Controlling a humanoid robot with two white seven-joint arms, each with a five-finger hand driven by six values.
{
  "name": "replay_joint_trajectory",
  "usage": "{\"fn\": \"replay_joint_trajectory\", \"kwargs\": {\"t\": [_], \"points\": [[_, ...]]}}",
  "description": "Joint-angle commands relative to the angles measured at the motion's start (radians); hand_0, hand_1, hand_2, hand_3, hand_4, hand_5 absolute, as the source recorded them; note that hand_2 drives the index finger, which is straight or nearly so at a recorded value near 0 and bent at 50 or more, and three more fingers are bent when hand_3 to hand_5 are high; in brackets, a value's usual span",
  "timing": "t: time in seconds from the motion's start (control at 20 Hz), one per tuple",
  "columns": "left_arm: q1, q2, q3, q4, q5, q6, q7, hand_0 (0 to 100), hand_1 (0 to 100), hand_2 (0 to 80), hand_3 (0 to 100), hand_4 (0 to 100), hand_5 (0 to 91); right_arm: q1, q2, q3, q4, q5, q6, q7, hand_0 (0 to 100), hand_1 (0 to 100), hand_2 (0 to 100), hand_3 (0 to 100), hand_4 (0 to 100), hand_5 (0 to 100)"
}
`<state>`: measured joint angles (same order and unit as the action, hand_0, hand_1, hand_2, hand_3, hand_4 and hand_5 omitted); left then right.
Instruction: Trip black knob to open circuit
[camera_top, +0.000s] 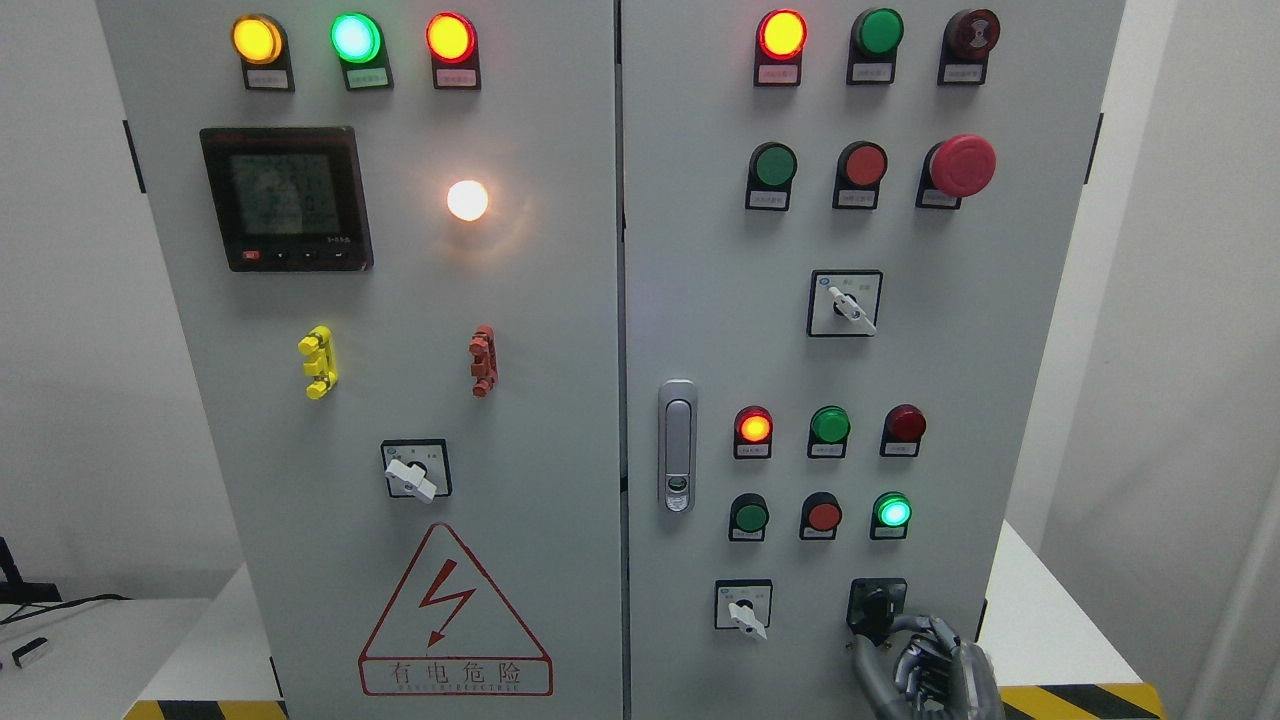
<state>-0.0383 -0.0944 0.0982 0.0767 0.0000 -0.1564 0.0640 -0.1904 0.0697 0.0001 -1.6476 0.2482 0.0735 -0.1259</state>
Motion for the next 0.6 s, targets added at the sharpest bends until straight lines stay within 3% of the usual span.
{"fn": "replay_joint_trajectory", "kwargs": {"t": [0.0, 0.55], "points": [[0.0, 0.001, 0.0, 0.0, 0.005, 0.0, 0.0, 12, 39, 0.0, 0, 0, 0.0, 0.002, -0.001, -0.035, 0.005, 0.002, 0.0, 0.0, 38, 74, 45, 91, 100, 100], [0.0, -0.001, 0.0, 0.0, 0.005, 0.0, 0.0, 12, 39, 0.0, 0, 0, 0.0, 0.002, -0.001, -0.037, 0.005, 0.0, 0.0, -0.001, 38, 73, 45, 91, 100, 100]]}}
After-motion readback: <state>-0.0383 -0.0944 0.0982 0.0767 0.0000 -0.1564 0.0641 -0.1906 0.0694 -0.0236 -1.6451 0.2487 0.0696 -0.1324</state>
